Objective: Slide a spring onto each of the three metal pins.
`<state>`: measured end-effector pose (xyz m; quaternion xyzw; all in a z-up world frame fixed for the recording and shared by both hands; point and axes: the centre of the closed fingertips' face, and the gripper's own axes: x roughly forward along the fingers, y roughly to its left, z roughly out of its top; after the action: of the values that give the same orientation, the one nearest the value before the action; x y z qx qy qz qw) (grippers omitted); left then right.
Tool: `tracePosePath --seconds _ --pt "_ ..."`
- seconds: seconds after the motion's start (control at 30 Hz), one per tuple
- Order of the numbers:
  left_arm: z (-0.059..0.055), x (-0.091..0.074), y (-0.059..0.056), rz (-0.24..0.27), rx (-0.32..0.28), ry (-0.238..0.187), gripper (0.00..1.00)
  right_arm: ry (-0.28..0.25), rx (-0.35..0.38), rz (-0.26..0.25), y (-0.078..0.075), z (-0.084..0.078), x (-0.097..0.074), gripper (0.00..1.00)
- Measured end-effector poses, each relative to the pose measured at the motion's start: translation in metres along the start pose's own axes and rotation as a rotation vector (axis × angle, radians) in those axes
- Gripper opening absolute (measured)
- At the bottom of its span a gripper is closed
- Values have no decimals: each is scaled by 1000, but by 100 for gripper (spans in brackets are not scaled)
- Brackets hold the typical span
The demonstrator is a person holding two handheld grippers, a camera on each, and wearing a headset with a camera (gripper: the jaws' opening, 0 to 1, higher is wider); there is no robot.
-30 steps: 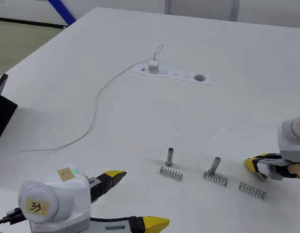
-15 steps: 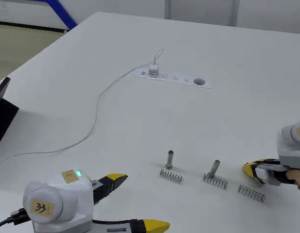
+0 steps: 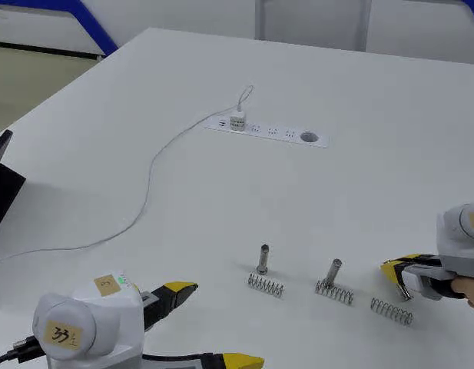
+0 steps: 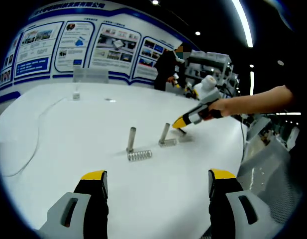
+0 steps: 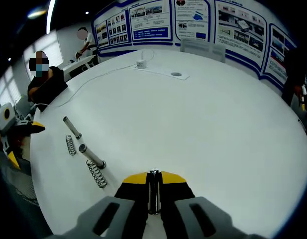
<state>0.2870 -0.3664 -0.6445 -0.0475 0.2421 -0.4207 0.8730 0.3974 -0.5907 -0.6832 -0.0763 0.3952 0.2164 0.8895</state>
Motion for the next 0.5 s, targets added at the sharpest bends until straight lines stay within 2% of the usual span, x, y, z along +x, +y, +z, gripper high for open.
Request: tracePosePath --seconds 0.5 --pt "0 0 -3 -12 11 4 85 -31 6 -9 2 1 -12 8"
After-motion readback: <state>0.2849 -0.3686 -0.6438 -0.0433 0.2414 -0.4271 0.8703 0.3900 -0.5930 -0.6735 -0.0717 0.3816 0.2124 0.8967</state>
